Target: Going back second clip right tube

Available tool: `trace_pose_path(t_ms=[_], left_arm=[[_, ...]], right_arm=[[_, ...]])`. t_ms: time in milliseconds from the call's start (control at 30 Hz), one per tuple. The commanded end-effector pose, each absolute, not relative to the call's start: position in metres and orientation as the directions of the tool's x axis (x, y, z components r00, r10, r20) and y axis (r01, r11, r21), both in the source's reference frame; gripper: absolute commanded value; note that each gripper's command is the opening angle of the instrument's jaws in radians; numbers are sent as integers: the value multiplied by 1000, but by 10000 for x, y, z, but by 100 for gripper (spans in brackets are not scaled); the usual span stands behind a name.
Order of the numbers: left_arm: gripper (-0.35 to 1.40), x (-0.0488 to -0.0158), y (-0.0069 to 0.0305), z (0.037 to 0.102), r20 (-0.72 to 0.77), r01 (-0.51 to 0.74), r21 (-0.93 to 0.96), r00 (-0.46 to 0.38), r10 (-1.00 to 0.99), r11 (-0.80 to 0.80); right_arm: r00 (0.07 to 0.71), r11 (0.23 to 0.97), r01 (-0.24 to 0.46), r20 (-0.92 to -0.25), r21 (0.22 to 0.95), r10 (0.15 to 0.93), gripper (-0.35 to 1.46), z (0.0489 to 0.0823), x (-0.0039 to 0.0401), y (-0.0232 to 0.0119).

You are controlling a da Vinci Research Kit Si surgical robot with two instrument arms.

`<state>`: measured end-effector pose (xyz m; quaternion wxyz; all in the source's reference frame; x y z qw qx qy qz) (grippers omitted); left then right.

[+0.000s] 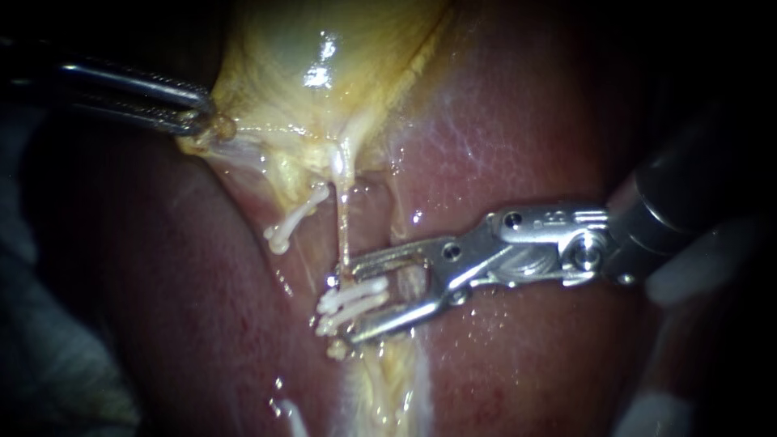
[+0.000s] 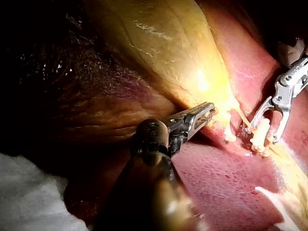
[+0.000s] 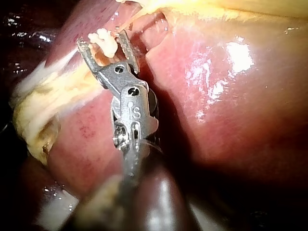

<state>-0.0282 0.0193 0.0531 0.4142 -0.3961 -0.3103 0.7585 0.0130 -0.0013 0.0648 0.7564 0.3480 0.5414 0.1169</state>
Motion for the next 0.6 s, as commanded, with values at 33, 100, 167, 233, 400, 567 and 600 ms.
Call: trace_pose_path(t_ms=[33,100,167,233,400,567,600], left_arm=[[-35,-282,193,530,-344,-383,-799,-343,874,-464],[-35,-282,193,530,-344,-383,-799,-343,874,-464],[-35,-282,193,530,-344,-383,-799,-343,874,-464],[-35,-282,193,530,-344,-382,-799,-343,874,-464],[-35,-282,193,530,-344,-382,-799,-343,874,-464],[-35,-282,193,530,-344,-382,-799,-343,874,-464],[-35,-282,193,530,-344,-382,-799,-343,874,-464]], right_arm=[[396,735,190,-736,651,550,50,647,127,-12],[409,748,152,-730,646,548,50,645,122,-10],[400,777,128,-749,617,529,50,641,117,-9],[391,804,124,-774,581,498,50,636,110,-7],[379,855,113,-817,506,434,50,614,83,3],[378,876,111,-835,469,399,50,585,54,14],[380,879,112,-838,463,392,50,581,49,16]])
